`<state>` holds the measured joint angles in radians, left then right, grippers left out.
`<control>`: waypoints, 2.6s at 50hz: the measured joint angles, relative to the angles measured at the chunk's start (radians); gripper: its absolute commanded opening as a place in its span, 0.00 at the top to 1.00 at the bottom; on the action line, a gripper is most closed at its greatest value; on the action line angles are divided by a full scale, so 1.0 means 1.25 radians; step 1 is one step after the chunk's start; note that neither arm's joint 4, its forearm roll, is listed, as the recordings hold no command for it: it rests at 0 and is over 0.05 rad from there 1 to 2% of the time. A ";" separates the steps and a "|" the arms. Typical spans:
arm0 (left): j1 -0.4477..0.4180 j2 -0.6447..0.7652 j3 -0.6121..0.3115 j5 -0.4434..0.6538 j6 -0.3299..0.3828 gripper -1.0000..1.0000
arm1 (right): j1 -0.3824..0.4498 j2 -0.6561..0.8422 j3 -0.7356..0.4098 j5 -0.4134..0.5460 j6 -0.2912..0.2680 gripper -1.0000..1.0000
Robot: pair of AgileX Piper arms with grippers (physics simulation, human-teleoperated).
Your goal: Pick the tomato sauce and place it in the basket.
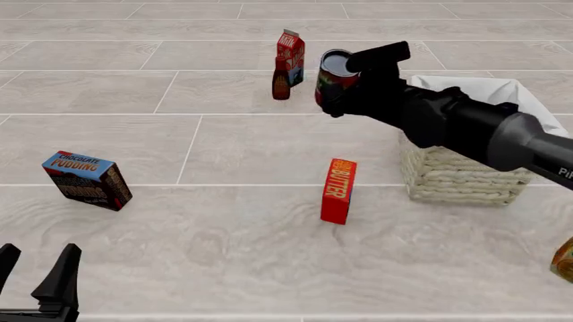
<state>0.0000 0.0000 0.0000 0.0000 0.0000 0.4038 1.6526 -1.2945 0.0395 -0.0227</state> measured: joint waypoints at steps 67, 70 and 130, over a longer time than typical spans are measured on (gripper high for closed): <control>0.000 0.000 0.000 0.000 0.000 0.00 | -0.177 -0.159 0.119 -0.035 0.030 1.00; 0.000 0.000 0.000 0.000 0.000 0.00 | -0.186 -0.163 0.122 -0.036 0.033 1.00; 0.000 0.000 0.000 0.000 0.000 0.00 | -0.377 -0.100 0.044 -0.012 -0.010 1.00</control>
<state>0.0000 0.0000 0.0000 0.0000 0.0000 -0.0671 1.5271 -1.2398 0.0241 -0.0357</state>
